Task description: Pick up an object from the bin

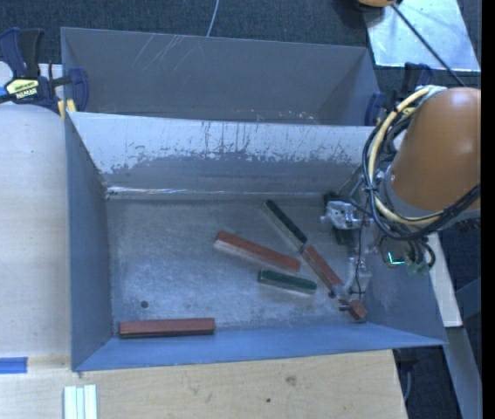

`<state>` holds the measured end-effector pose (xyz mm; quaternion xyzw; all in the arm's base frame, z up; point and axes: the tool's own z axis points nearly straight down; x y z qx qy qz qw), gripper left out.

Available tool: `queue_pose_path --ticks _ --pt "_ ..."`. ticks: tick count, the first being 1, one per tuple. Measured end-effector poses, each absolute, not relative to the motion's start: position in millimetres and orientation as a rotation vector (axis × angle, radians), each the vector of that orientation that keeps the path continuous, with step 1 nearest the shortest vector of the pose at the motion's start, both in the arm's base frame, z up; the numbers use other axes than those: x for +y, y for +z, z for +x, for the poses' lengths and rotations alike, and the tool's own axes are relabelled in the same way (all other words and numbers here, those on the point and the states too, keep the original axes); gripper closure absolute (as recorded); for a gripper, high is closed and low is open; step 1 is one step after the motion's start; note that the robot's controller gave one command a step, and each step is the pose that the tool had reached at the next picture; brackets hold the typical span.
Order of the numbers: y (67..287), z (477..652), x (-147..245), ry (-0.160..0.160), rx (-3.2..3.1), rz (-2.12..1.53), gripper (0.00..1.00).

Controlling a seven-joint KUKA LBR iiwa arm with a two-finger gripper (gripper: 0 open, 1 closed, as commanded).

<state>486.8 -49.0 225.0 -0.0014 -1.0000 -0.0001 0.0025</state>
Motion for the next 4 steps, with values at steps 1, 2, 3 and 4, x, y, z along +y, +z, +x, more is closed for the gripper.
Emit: queue_pose_path --ticks 1,2,3,4 --pt "228.9 488.4 -48.9 0.001 -3.145 -0.002 0.0" --pt "182.1 533.3 -40.4 0.003 -3.155 0.018 0.0" --pt "105.3 540.6 -39.5 0.0 -3.11 -0.45 0.0" --pt "77.2 554.2 -47.3 -0.001 -3.154 -0.138 1.0"
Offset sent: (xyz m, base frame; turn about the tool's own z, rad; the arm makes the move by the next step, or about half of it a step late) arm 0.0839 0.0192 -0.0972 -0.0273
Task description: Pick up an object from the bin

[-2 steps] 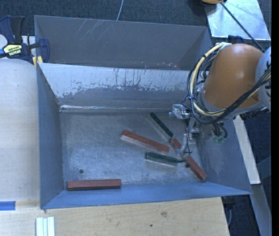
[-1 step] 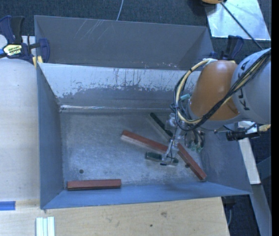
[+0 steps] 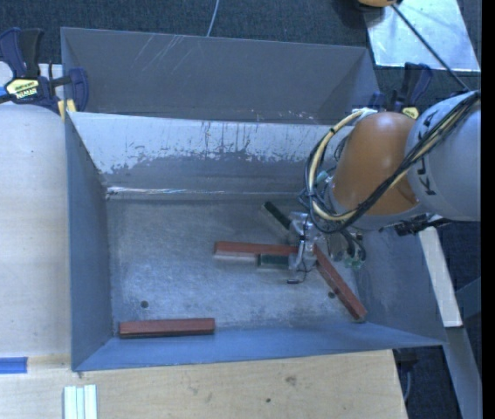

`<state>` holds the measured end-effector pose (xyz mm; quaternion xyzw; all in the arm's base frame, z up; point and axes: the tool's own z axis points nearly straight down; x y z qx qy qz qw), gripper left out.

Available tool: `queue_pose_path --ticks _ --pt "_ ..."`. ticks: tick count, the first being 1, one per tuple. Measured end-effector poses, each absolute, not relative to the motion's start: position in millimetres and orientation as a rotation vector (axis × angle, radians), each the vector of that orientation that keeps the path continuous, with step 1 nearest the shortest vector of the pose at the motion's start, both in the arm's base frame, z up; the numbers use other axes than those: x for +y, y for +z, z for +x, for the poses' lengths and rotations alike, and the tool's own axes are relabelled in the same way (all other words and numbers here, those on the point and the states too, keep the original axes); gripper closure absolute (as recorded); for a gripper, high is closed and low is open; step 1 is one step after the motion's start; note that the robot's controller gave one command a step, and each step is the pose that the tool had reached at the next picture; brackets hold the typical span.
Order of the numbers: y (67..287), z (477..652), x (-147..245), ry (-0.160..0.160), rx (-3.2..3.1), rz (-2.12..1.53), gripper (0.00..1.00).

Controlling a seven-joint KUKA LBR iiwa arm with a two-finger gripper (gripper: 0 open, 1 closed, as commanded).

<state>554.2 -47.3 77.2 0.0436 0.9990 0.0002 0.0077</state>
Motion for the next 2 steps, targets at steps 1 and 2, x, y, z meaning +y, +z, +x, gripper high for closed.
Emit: queue_pose_path --ticks 1,2 --pt "77.2 554.2 -47.3 0.0 3.123 0.136 1.0" --pt "253.3 533.0 -44.8 0.001 3.139 0.141 1.0"
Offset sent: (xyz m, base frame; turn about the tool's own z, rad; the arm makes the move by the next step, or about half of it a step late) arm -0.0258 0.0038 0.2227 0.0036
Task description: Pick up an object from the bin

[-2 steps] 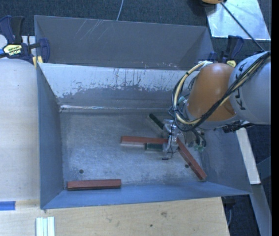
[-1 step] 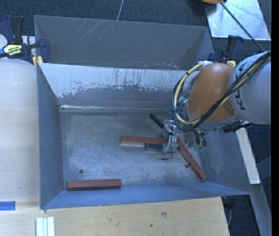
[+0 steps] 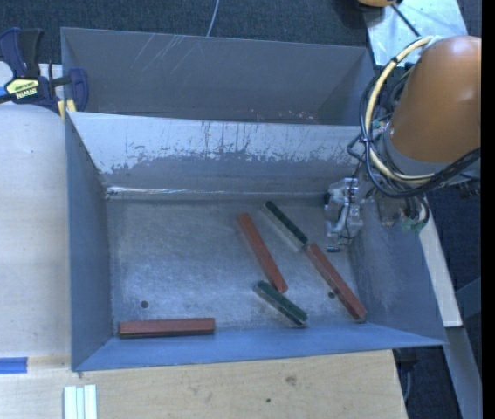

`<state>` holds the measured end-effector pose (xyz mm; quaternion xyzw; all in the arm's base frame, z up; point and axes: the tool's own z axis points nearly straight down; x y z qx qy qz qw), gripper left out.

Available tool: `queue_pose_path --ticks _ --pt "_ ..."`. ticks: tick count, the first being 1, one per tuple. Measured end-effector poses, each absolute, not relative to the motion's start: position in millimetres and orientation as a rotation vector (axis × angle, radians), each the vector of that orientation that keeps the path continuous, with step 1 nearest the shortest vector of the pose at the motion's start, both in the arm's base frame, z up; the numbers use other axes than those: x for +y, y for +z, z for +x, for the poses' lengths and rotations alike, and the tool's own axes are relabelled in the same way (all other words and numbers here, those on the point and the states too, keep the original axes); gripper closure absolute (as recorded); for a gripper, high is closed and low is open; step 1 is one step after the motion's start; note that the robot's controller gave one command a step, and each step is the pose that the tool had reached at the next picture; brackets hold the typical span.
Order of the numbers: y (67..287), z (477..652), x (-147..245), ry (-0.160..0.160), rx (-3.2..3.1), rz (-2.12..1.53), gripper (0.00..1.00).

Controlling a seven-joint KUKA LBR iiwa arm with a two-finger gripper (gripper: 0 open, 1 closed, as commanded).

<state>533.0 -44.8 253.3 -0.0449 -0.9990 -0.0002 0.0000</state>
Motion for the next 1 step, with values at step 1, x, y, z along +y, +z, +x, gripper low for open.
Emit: queue_pose_path --ticks 1 --pt "300.6 529.5 -44.1 0.0 -3.142 -0.141 1.0"
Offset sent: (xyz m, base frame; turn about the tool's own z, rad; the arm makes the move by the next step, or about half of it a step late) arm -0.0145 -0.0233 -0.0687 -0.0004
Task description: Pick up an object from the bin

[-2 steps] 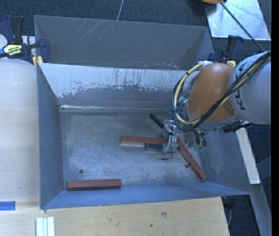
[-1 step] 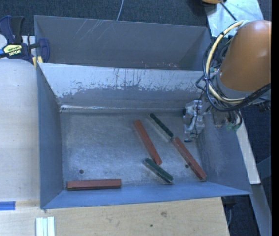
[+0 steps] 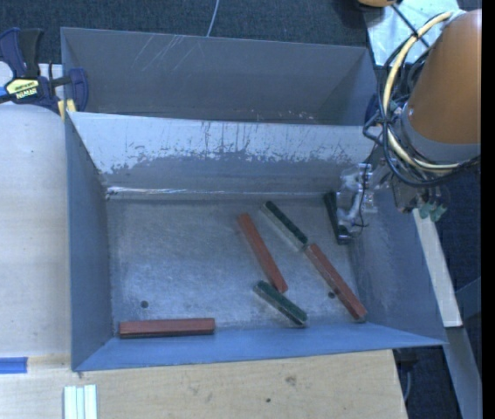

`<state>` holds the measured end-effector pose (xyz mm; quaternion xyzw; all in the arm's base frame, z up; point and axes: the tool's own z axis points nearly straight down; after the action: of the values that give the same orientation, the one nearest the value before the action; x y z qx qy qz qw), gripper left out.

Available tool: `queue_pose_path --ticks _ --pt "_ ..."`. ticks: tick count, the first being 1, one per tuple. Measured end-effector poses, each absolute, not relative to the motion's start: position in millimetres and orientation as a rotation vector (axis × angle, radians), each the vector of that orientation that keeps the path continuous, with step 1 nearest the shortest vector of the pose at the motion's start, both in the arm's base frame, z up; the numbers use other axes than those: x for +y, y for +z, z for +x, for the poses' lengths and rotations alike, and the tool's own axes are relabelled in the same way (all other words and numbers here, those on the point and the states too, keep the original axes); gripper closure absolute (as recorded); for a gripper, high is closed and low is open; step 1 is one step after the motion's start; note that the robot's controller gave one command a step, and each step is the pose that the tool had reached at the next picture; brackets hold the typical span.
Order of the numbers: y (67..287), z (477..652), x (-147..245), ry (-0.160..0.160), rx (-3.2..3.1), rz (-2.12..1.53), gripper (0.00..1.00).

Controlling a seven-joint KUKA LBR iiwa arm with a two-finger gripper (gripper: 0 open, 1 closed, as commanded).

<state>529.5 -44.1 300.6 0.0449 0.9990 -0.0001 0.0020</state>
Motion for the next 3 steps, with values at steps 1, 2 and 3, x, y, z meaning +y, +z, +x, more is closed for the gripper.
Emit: queue_pose_path --ticks 1,2,3 --pt "250.9 526.1 -54.7 -0.001 3.128 0.141 1.0" --pt "163.1 494.2 -47.9 0.0 3.138 -0.075 0.0" --pt "163.2 494.3 -48.0 -0.001 3.138 -0.076 0.0"
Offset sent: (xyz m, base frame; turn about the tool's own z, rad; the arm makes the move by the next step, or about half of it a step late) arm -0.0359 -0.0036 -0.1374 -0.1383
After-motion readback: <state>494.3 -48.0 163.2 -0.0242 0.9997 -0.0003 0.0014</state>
